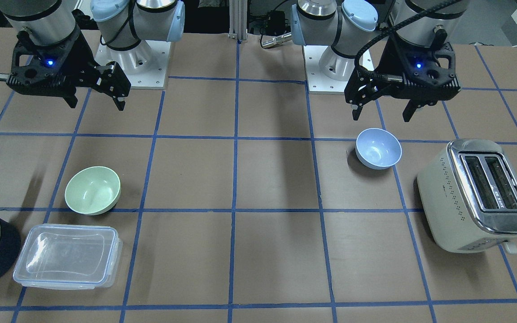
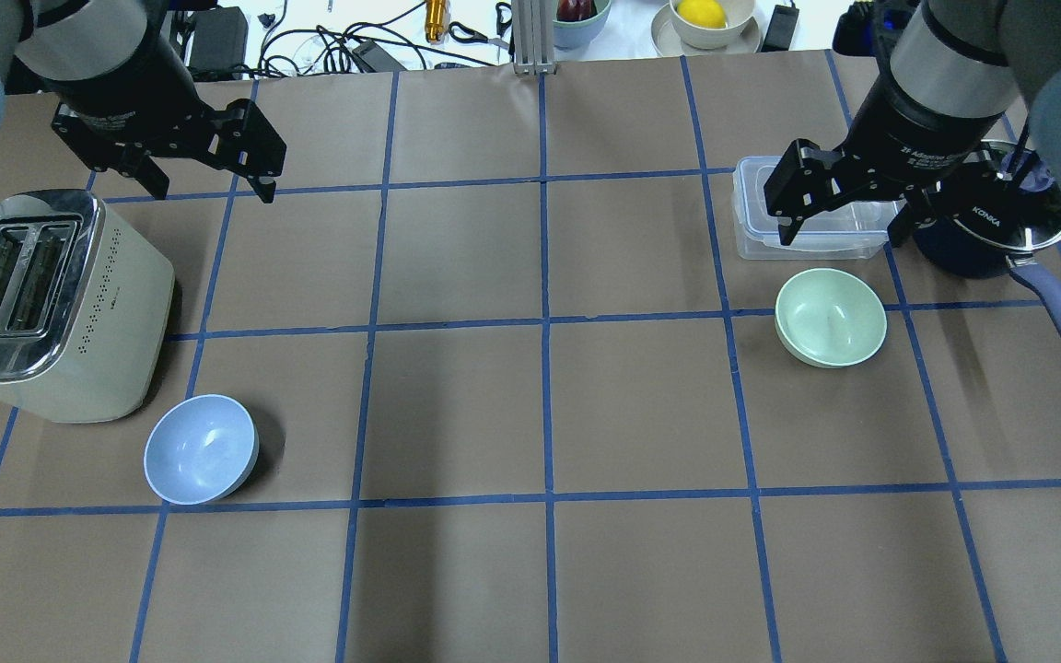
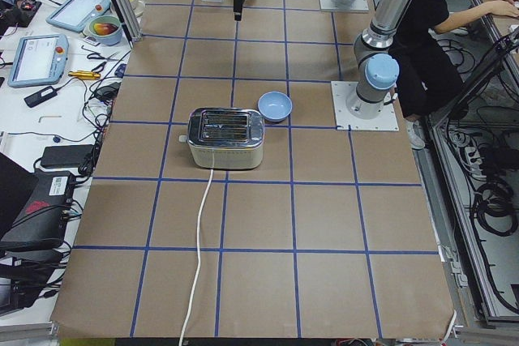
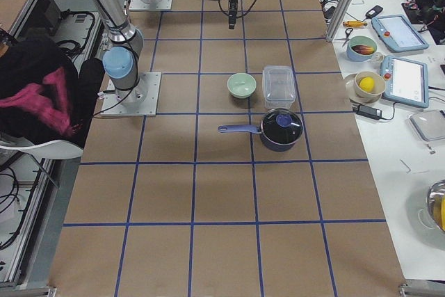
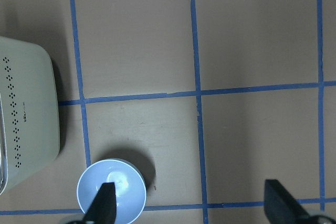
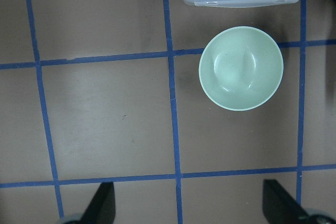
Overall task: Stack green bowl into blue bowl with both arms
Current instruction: 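Lower left gripper onto blue bowl rim while right gripper nears green bowl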
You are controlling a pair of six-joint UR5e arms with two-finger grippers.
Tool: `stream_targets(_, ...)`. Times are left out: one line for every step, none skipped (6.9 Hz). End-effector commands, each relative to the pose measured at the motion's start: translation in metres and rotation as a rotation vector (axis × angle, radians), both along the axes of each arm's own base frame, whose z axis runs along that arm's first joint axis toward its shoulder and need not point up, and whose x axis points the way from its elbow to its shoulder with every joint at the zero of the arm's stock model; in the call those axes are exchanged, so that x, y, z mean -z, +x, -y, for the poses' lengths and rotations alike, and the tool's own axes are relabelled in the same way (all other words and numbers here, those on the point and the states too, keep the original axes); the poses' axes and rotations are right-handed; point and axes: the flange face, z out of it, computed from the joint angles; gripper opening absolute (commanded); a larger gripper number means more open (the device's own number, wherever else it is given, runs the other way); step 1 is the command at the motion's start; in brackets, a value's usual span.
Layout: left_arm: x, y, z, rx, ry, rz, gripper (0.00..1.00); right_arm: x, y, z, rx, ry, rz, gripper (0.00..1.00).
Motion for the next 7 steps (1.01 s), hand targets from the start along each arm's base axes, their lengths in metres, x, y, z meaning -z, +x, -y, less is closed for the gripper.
stream_targets(0.000,-0.003,-0.002,0.007,0.000,-0.001,1.00,0.000,0.000,0.000,0.000,0.000,-0.001,1.00)
stream_targets(0.007,-0.003,-0.003,0.006,0.012,0.001,1.00,0.001,0.000,-0.002,0.006,0.012,0.001,1.00)
stream_targets(0.007,-0.003,-0.007,0.009,0.026,0.004,1.00,0.002,0.000,-0.002,0.006,0.018,-0.001,1.00)
stream_targets(0.031,0.000,-0.006,0.009,0.080,0.004,1.00,0.002,0.000,-0.002,0.004,0.018,-0.001,1.00)
stream_targets(0.073,0.008,-0.023,-0.042,0.185,-0.005,1.00,0.002,-0.001,-0.002,0.003,0.018,0.000,1.00)
stream_targets(0.101,0.016,-0.034,-0.077,0.235,-0.007,1.00,0.002,-0.001,-0.002,0.003,0.019,0.000,1.00)
stream_targets(0.127,0.022,-0.038,-0.088,0.293,-0.012,1.00,0.002,-0.001,-0.002,0.000,0.019,0.000,1.00)
